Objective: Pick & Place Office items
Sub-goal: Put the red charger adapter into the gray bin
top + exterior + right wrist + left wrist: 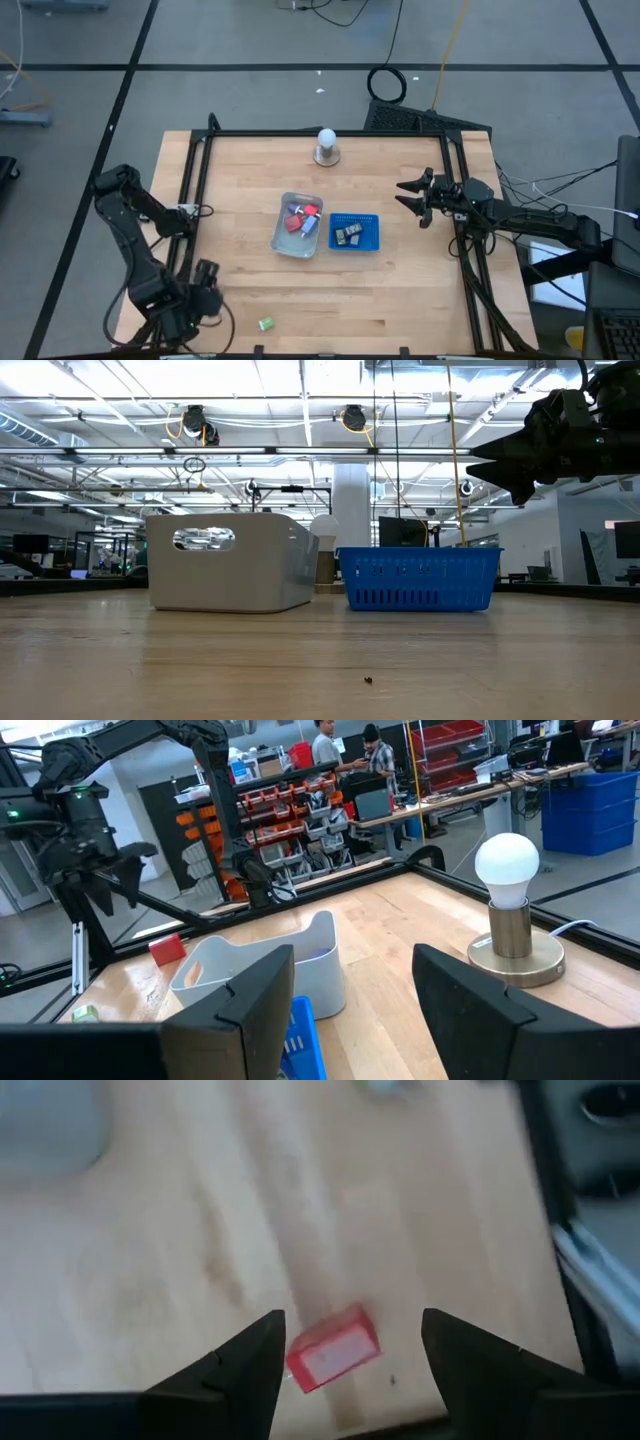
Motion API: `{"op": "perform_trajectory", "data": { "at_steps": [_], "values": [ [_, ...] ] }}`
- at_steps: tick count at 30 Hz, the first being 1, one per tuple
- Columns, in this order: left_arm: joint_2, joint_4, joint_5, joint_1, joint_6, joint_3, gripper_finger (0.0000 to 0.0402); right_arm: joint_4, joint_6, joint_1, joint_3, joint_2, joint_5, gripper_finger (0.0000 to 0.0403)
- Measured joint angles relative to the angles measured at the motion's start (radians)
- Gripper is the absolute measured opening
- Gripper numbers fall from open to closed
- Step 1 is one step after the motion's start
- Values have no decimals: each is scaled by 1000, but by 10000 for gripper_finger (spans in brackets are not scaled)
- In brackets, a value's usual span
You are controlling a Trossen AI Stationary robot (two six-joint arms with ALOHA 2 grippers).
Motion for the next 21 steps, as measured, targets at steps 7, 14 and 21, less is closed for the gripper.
{"op": "perform_trajectory", "data": {
  "at_steps": [7,14,21],
  "values": [
    [0,102,138,-3,435,0,233,0,0,0,0,0,0,196],
    [0,102,159,1,645,0,228,0,0,0,0,0,0,196],
    [2,110,148,-35,790,-72,228,0,0,0,0,0,0,196]
  ]
}}
